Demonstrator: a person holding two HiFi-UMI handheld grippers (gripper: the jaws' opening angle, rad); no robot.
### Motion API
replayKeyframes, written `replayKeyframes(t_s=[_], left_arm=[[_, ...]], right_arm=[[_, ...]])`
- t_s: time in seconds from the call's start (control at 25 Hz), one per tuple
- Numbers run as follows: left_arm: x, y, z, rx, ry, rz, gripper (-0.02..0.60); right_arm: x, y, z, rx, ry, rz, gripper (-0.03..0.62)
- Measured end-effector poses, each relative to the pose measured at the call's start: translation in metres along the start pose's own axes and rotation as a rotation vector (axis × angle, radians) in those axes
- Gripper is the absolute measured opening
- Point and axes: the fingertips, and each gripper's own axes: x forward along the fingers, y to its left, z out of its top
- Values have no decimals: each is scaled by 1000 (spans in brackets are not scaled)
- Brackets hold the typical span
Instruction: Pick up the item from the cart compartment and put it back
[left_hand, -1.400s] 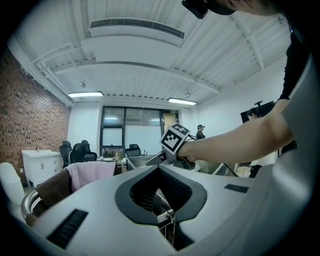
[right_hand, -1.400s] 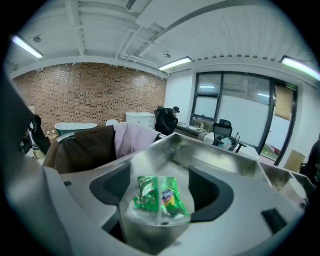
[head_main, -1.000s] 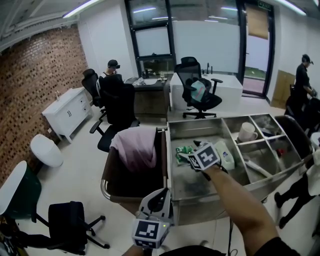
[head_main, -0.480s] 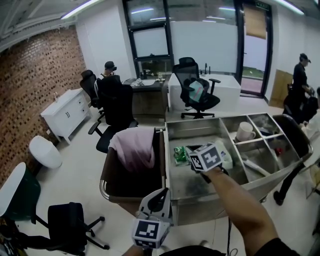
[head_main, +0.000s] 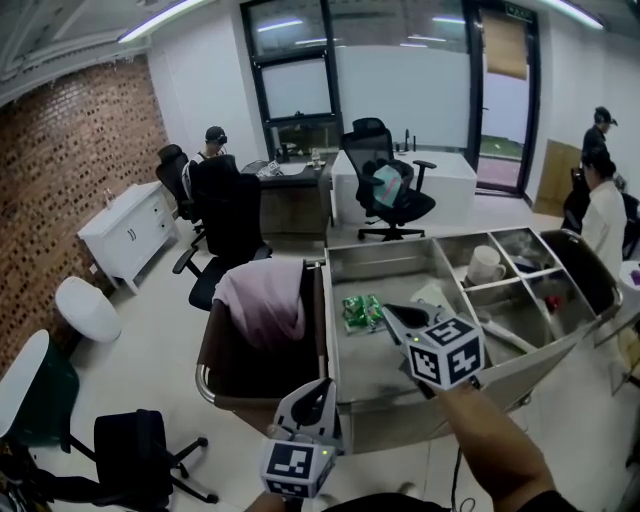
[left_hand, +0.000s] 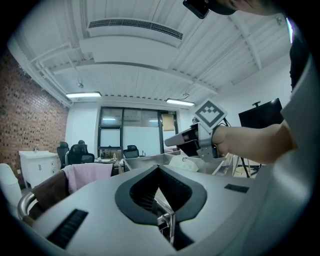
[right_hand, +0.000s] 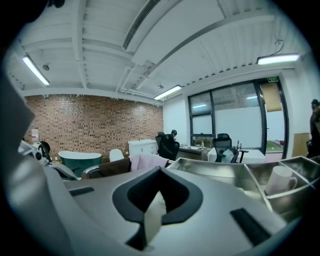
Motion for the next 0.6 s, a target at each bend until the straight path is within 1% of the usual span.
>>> replayKeyframes(t_s=[0.2,0.32,0.44,0.6], left_arm=[[1,-4,0,-10,6,-7,0],[2,-6,-1,-2,12,-16,0],[1,-4,1,-3,4,-9,0],[1,-4,0,9,7,-9,0]], right_arm=[[-53,17,-2,13,-79,12,3],[-80,24,-14,22,-86,5,3],[-103,25,-28,65,-90,0,3],[-125,23,-44,90,-83,-30,3]])
